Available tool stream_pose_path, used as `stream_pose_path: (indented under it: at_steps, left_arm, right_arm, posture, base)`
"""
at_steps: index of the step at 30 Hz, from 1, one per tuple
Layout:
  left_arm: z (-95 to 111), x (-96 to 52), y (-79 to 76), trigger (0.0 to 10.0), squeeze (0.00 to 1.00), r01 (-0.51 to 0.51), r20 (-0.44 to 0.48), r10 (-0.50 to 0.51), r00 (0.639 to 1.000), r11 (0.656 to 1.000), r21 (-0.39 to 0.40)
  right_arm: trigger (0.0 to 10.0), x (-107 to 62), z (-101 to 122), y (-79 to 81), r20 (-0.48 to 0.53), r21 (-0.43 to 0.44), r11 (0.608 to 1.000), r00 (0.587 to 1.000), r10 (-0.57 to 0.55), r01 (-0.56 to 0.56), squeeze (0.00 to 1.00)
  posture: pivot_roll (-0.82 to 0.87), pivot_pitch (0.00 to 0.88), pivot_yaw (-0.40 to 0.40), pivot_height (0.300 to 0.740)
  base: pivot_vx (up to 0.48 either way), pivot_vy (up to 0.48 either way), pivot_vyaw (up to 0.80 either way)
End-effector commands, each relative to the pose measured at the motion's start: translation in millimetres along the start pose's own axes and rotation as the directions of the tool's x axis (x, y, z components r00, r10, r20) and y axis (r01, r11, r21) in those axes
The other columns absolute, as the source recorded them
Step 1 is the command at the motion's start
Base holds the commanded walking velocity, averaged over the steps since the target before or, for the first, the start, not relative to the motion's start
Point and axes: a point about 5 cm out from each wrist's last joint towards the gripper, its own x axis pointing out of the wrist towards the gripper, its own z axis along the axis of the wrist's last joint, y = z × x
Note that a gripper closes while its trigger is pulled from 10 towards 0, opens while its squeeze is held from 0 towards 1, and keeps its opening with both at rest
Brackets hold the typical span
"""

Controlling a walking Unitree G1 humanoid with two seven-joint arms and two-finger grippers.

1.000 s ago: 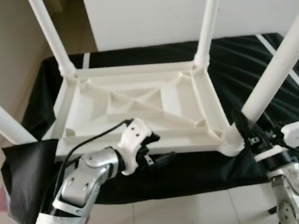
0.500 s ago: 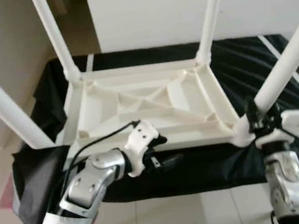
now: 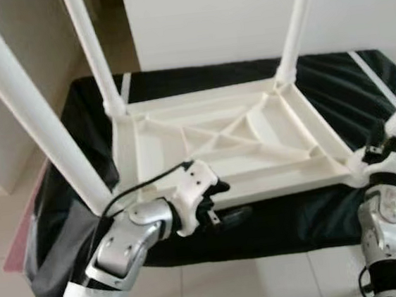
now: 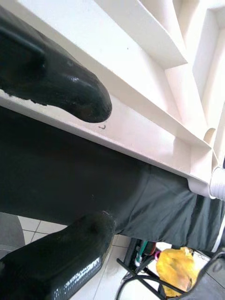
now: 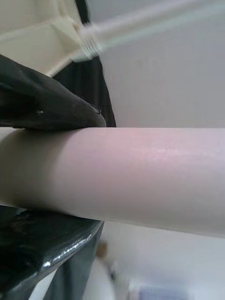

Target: Building children table

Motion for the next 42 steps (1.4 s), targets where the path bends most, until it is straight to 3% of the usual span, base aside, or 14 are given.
stream_pose_path:
  at_steps: [1, 5, 7, 13, 15, 19, 25, 29, 31, 38, 42]
  left_arm:
    - [1.2, 0.9, -0.8, 10.0, 0.00, 0.019, 0.002, -0.019, 1.000, 1.000, 0.006]
    - [3.6, 3.2, -0.7, 10.0, 0.00, 0.022, 0.012, -0.022, 1.000, 1.000, 0.005]
    - [5.0, 4.2, -0.8, 10.0, 0.00, 0.023, 0.017, -0.023, 1.000, 1.000, 0.004]
    - [5.5, 5.1, -0.5, 10.0, 0.00, 0.023, 0.020, -0.023, 1.000, 1.000, 0.002]
    - [5.9, 6.1, -0.6, 10.0, 0.00, 0.021, 0.023, -0.021, 1.000, 1.000, 0.000]
    - [5.8, 6.5, -0.7, 10.0, 0.00, 0.020, 0.023, -0.020, 1.000, 1.000, -0.001]
    - [5.7, 8.2, -2.2, 10.0, 0.00, 0.017, 0.027, -0.017, 0.999, 1.000, -0.005]
    - [6.2, 11.0, -4.8, 10.0, 0.00, 0.020, 0.036, -0.020, 0.999, 1.000, -0.009]
    - [6.2, 11.0, -4.8, 10.0, 0.00, 0.020, 0.036, -0.020, 0.999, 1.000, -0.009]
    - [8.0, 17.1, -9.1, 10.0, 0.00, 0.028, 0.050, -0.027, 0.998, 1.000, -0.009]
    - [8.0, 18.5, -10.8, 10.0, 0.00, 0.034, 0.051, -0.033, 0.998, 0.999, -0.006]
  right_arm:
    - [10.0, -29.0, -53.1, -36.5, -0.268, -0.121, 0.981, 0.947, -0.177, 0.149, 0.00]
    - [10.0, -37.7, -61.2, -25.7, -0.294, -0.095, 0.962, 0.916, -0.273, 0.256, 0.00]
    - [10.0, -40.7, -64.3, -15.2, -0.311, -0.075, 0.963, 0.912, -0.269, 0.259, 0.00]
    - [10.0, -36.1, -63.7, -9.6, -0.306, -0.067, 0.963, 0.913, -0.270, 0.262, 0.00]
    - [10.0, -21.3, -54.5, -1.5, -0.273, -0.079, 0.971, 0.932, -0.238, 0.225, 0.00]
    - [10.0, -11.2, -44.5, 5.2, -0.224, -0.106, 0.977, 0.953, -0.204, 0.184, 0.00]
    - [10.0, 6.9, -2.5, 23.7, -0.025, -0.086, 0.991, 0.994, -0.105, 0.103, 0.00]
    - [10.0, 15.2, 24.3, 31.4, 0.083, -0.033, 0.995, 0.993, -0.087, 0.090, 0.00]
    - [10.0, 15.2, 24.3, 31.4, 0.083, -0.033, 0.995, 0.993, -0.087, 0.090, 0.00]
    - [10.0, 28.1, 62.4, 35.2, 0.198, 0.040, 0.995, 0.975, -0.096, 0.089, 0.00]
    - [10.0, 29.9, 70.7, 36.7, 0.221, 0.048, 0.996, 0.971, -0.090, 0.081, 0.00]
  posture:
    - [-0.05, 0.062, 0.050, 0.740]
    - [-0.05, 0.057, 0.054, 0.740]
    - [-0.05, 0.058, 0.054, 0.740]
    - [-0.05, 0.059, 0.054, 0.740]
    - [-0.05, 0.061, 0.051, 0.740]
    - [-0.05, 0.061, 0.051, 0.740]
    - [-0.05, 0.064, 0.037, 0.740]
    - [-0.05, 0.063, 0.033, 0.740]
    - [-0.05, 0.063, 0.033, 0.740]
    - [-0.05, 0.060, 0.031, 0.740]
    - [-0.06, 0.056, 0.030, 0.740]
  base:
    - [0.000, 0.000, 0.00]
    - [0.000, 0.000, 0.00]
    - [0.000, 0.000, 0.00]
    - [0.000, 0.000, 0.00]
    - [0.000, 0.000, 0.00]
    - [0.000, 0.000, 0.00]
    - [0.000, 0.000, 0.00]
    - [0.000, 0.000, 0.00]
    - [0.000, 0.000, 0.00]
    - [0.000, 0.000, 0.00]
    - [0.000, 0.000, 0.00]
